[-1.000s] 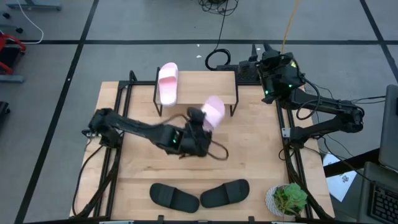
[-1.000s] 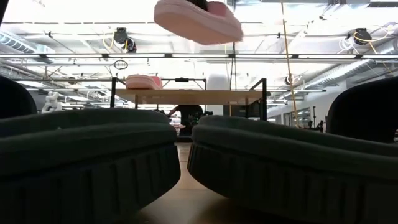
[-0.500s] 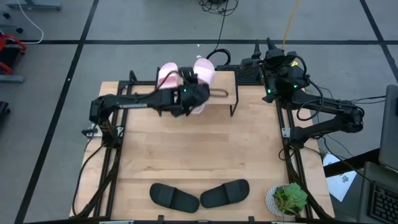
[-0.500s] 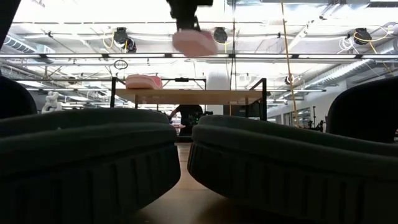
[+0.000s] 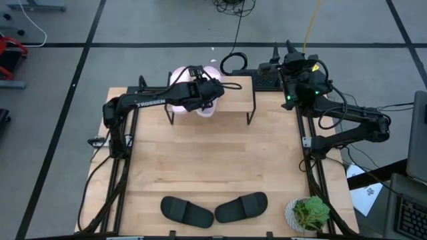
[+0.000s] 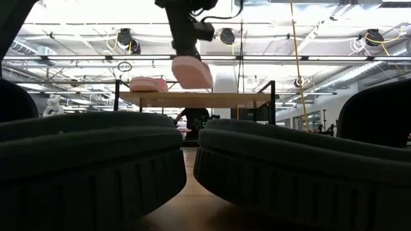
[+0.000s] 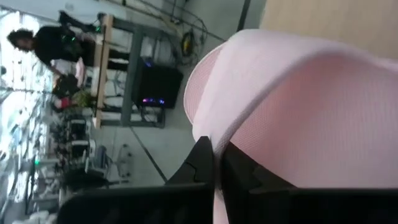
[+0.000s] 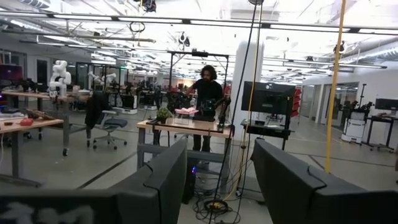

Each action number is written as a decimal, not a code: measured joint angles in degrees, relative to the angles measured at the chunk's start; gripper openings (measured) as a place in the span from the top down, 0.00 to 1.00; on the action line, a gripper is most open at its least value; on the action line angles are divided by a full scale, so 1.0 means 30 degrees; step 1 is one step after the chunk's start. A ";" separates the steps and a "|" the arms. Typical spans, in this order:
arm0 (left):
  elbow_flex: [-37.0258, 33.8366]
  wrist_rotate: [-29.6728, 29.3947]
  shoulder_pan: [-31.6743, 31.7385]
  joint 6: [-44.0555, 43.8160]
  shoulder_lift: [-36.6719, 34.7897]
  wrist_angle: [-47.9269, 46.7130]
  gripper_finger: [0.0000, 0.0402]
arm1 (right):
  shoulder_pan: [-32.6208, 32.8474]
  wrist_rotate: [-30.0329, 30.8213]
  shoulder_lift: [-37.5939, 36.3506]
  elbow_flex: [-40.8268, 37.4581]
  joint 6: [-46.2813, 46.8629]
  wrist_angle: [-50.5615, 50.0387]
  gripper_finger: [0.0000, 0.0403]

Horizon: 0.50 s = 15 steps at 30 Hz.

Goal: Pick and place slides into the shelf
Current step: Put the pink slide on the shelf

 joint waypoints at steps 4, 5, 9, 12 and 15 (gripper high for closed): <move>-0.0036 0.0549 0.0396 -0.0448 0.0170 -0.0846 1.00 | 0.0000 -0.0007 0.0000 0.0003 -0.0076 0.0005 0.57; 0.0007 0.0550 0.0430 -0.0583 0.0196 -0.0750 1.00 | 0.0000 -0.0007 0.0000 0.0003 -0.0172 0.0001 0.57; 0.0000 0.0615 0.0746 -0.0897 0.0245 -0.1317 1.00 | 0.0000 0.0007 -0.0003 0.0003 -0.0967 0.0004 0.57; 0.0000 0.0875 0.1050 -0.1296 0.0247 -0.1476 1.00 | 0.0000 0.0009 0.0000 0.0003 -0.1155 0.0007 0.57; -0.0003 0.0941 0.1248 -0.1732 0.0247 -0.1788 1.00 | 0.0000 0.0008 0.0000 -0.0001 -0.1201 0.0007 0.57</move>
